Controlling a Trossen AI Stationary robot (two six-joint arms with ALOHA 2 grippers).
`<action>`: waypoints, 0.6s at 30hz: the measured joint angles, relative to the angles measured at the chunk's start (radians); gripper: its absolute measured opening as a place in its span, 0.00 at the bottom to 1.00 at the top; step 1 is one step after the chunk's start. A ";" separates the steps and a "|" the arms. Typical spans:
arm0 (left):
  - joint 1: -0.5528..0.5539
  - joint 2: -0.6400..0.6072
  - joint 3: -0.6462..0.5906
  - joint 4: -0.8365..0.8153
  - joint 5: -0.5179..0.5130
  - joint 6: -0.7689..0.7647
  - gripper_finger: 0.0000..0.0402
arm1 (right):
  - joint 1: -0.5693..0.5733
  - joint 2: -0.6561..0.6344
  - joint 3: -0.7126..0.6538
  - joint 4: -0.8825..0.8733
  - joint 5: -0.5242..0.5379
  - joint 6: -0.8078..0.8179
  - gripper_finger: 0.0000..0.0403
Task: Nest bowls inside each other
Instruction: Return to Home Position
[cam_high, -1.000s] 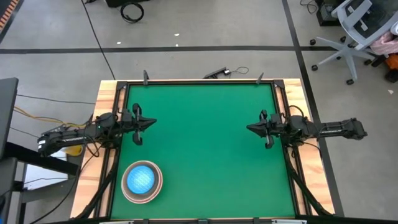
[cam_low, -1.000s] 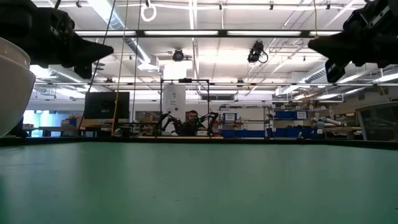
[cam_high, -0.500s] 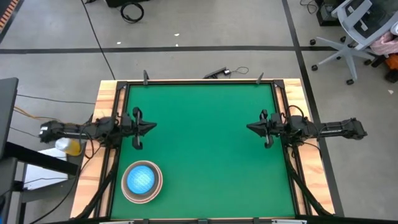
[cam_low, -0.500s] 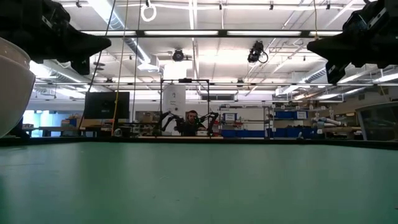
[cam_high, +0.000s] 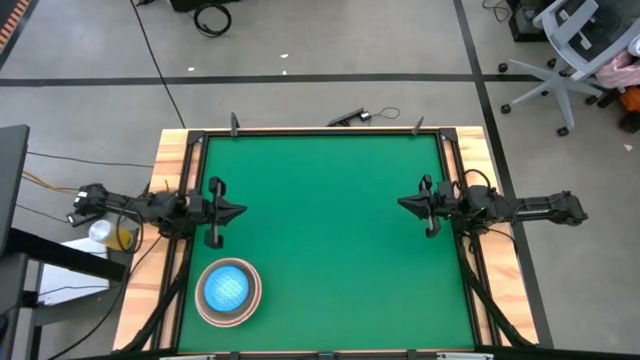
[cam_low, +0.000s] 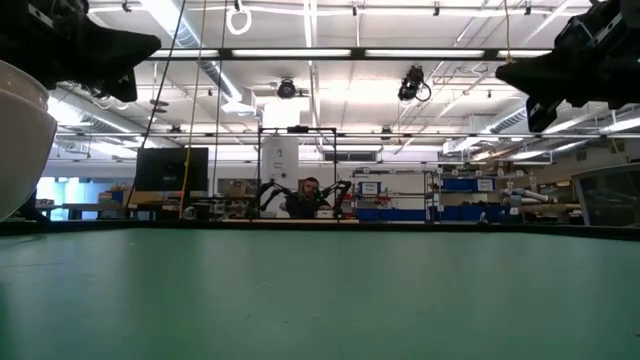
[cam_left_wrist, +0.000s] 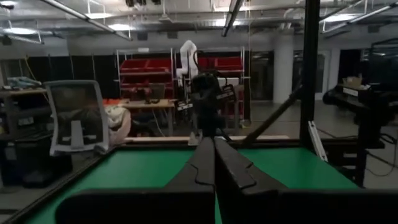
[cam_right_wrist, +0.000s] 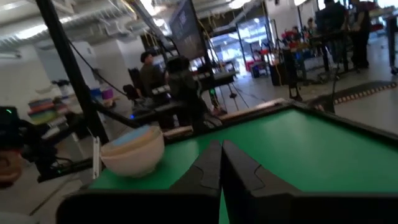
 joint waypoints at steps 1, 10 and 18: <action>0.003 -0.013 0.000 -0.015 0.000 0.008 0.00 | 0.000 -0.015 0.000 0.000 -0.003 -0.003 0.03; 0.093 -0.057 0.000 -0.092 0.125 -0.032 0.00 | 0.000 -0.131 0.000 -0.089 -0.019 0.014 0.04; 0.232 -0.057 0.057 -0.276 0.241 -0.110 0.00 | -0.004 -0.129 0.032 -0.142 0.015 0.053 0.03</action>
